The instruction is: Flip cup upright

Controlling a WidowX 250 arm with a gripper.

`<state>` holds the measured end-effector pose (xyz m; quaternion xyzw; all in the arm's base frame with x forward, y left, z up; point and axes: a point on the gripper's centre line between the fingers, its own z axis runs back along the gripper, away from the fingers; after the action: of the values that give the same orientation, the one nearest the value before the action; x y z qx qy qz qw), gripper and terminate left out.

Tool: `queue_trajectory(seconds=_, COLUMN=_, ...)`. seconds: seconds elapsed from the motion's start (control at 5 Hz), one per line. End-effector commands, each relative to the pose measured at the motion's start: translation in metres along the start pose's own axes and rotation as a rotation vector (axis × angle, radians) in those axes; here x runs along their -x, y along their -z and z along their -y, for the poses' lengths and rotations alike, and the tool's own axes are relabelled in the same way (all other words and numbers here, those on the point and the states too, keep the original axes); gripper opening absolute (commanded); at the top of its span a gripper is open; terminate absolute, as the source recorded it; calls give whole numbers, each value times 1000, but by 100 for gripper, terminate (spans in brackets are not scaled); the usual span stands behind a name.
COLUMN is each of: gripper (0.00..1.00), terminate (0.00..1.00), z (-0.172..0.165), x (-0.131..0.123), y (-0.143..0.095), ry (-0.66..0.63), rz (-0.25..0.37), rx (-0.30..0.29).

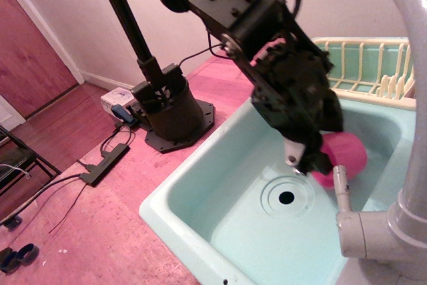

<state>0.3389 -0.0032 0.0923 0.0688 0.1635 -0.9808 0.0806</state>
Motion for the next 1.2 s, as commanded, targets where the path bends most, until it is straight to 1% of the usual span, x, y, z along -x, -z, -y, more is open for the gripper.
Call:
queue_trajectory(seconds=0.0, gripper=0, terminate=0, z=-7, x=16, y=-9, ry=-58, rz=-70, rx=-22)
queue_trajectory(seconds=0.2, gripper=0, terminate=0, z=-5, x=21, y=-12, ry=-155, rz=-62, rx=-33)
queue_trajectory(seconds=0.4, gripper=0, terminate=0, z=-7, x=6, y=-18, ry=-403, rz=65, rx=-105)
queue_trajectory(seconds=0.6, gripper=0, terminate=0, z=-21, x=-19, y=-33, ry=-644, rz=214, rx=-162)
queue_trajectory(seconds=0.8, gripper=0, terminate=0, z=-46, x=-45, y=-49, ry=-850, rz=335, rx=-235)
queue_trajectory(seconds=1.0, gripper=0, terminate=0, z=-57, x=-59, y=-60, ry=-914, rz=417, rx=-252)
